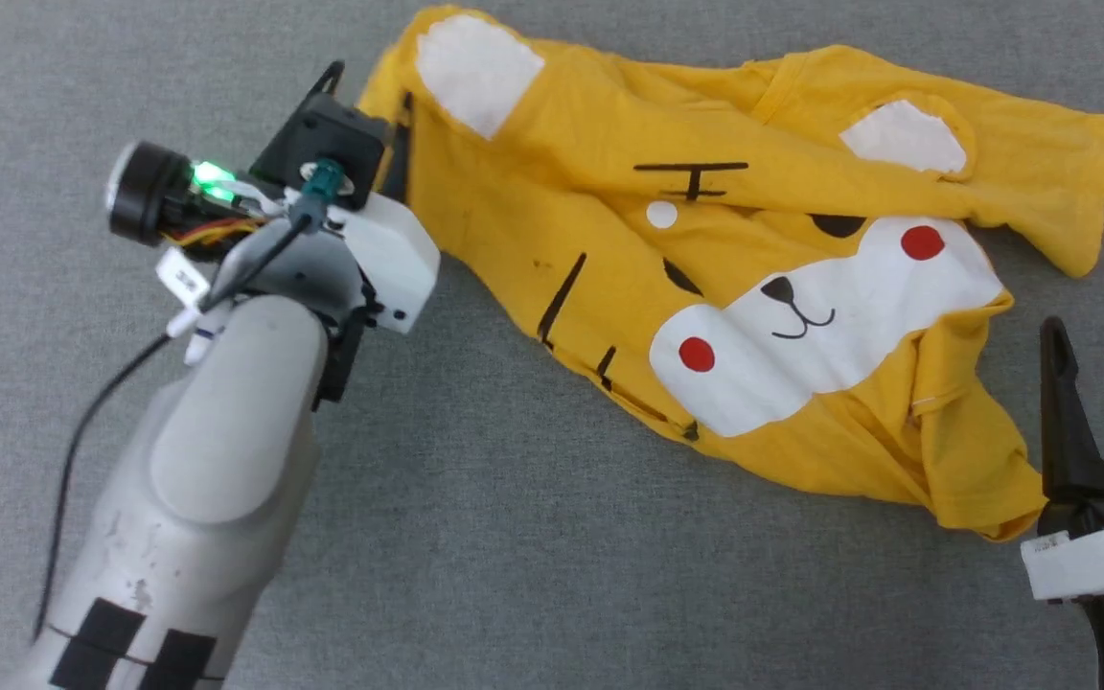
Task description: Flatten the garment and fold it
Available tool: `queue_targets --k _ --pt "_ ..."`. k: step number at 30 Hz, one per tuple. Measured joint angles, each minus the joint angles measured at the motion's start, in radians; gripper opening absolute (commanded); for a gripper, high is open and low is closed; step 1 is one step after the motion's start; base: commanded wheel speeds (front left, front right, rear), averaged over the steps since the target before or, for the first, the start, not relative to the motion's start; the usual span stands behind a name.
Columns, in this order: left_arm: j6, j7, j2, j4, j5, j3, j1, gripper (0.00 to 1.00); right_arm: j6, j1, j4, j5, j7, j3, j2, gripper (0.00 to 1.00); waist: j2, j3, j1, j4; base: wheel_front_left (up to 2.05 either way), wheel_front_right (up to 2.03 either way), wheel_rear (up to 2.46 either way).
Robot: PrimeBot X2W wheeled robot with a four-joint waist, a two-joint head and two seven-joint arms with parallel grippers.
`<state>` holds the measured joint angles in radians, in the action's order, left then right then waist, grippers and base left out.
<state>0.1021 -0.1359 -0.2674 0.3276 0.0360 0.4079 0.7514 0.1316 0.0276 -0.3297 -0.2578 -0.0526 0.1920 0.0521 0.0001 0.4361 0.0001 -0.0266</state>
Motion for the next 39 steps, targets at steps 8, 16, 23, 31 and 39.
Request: queue_targets --k 8,16,23,31,39 --pt "0.025 0.120 0.099 0.029 0.058 0.002 -0.008 1.00 0.000 -0.012 -0.002 0.003 -0.017 0.001 0.000 1.00 0.0000 0.006 0.0001 0.018 0.00 0.00 0.00" --pt "-0.078 -0.026 0.181 -0.182 0.123 0.186 -0.125 1.00 0.000 -0.008 -0.010 0.005 -0.036 -0.002 0.000 1.00 0.0000 -0.029 -0.0001 0.053 0.00 0.00 0.00" --pt "-0.156 -0.204 0.111 -0.131 0.089 0.309 -0.187 1.00 0.000 -0.008 -0.016 0.005 -0.044 -0.012 0.000 1.00 0.0000 -0.039 -0.0002 0.050 0.00 0.00 0.00" --pt "-0.182 -0.216 0.095 -0.019 0.070 0.344 -0.143 0.00 0.000 -0.008 -0.005 0.000 -0.043 -0.018 0.000 1.00 -0.0001 -0.038 -0.0003 0.016 0.00 0.00 0.00" --pt "-0.207 -0.212 0.157 -0.089 0.286 0.308 -0.218 0.00 0.000 -0.006 0.005 0.000 -0.043 -0.012 0.000 1.00 0.0000 -0.070 0.0000 0.025 0.00 0.00 0.00"
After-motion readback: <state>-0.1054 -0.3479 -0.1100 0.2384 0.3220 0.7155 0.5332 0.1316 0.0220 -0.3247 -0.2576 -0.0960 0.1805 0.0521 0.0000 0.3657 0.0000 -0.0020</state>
